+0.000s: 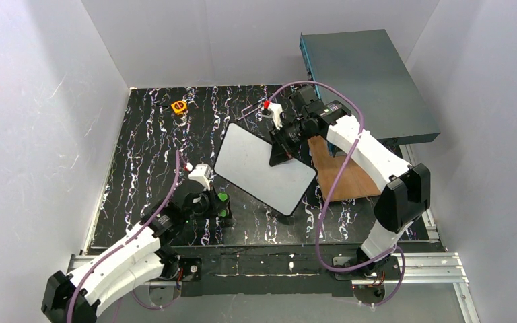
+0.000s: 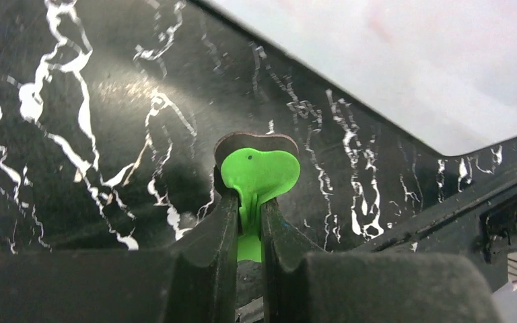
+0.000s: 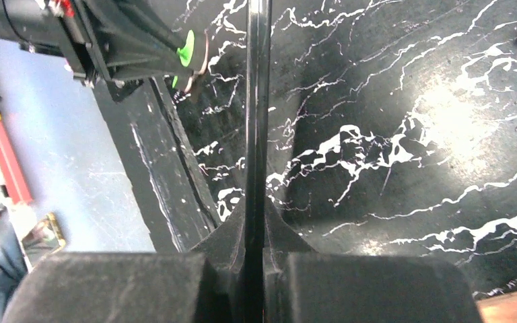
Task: Erase the whiteboard
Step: Place the whiteboard eraser at the center of the board.
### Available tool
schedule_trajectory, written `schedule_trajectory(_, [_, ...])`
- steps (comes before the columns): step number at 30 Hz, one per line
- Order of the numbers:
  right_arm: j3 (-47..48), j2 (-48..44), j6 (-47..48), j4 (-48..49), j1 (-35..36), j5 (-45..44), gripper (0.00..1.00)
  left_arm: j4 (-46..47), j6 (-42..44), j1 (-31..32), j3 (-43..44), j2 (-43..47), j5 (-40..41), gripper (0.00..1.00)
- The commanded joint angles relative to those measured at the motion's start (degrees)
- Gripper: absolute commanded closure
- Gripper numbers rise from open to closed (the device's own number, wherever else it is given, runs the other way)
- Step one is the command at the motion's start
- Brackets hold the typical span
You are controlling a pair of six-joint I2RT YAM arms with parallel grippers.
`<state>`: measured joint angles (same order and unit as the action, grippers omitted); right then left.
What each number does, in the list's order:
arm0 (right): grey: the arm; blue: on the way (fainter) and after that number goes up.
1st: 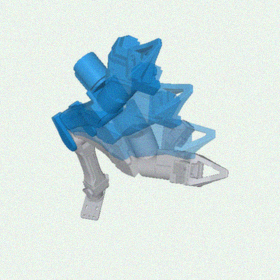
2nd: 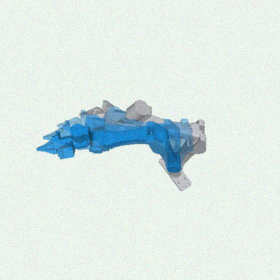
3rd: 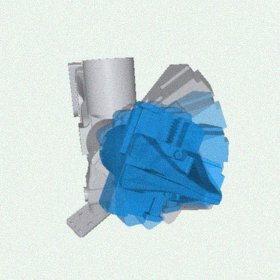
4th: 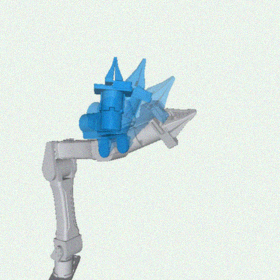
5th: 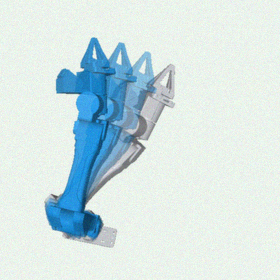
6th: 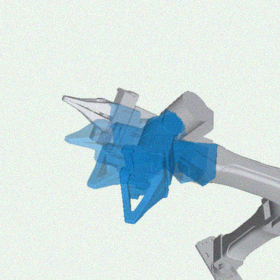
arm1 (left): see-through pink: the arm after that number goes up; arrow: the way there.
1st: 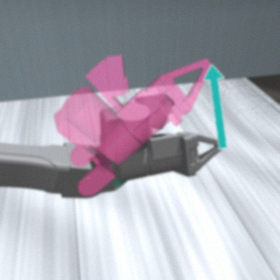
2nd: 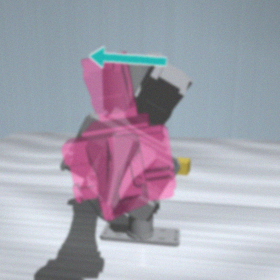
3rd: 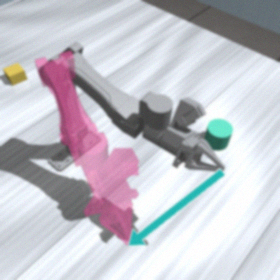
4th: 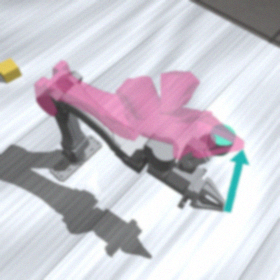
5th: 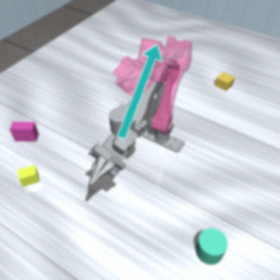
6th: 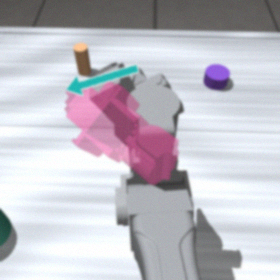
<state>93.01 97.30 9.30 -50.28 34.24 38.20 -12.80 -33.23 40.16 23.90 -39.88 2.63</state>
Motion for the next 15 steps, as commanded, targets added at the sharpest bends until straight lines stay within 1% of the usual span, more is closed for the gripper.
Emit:
schedule_trajectory(1, [1.4, -5.8, 5.6, -1.3, 0.5, -1.0, 0.99, -1.0, -5.6, -2.7, -0.1, -3.1, 1.3, 0.95])
schedule_trajectory(3, [0.2, -6.8, 6.0, -1.2, 0.5, -2.0, 0.99, -0.9, -5.5, -3.3, 0.4, -5.5, 0.8, 0.91])
schedule_trajectory(6, [-1.3, -7.9, 6.2, -0.9, 0.5, -2.3, 0.99, -0.7, -5.1, -3.6, 1.2, -7.6, 0.3, 0.81])
schedule_trajectory(13, [-2.7, -8.4, 6.3, -0.7, 0.5, -1.8, 0.99, -1.1, -5.2, -4.1, 0.5, -10.9, 0.3, 0.62])
schedule_trajectory(15, [-3.2, -8.6, 6.5, -0.7, 0.5, -1.6, 0.99, -1.4, -5.2, -4.1, 0.6, -11.8, 0.7, 0.58])
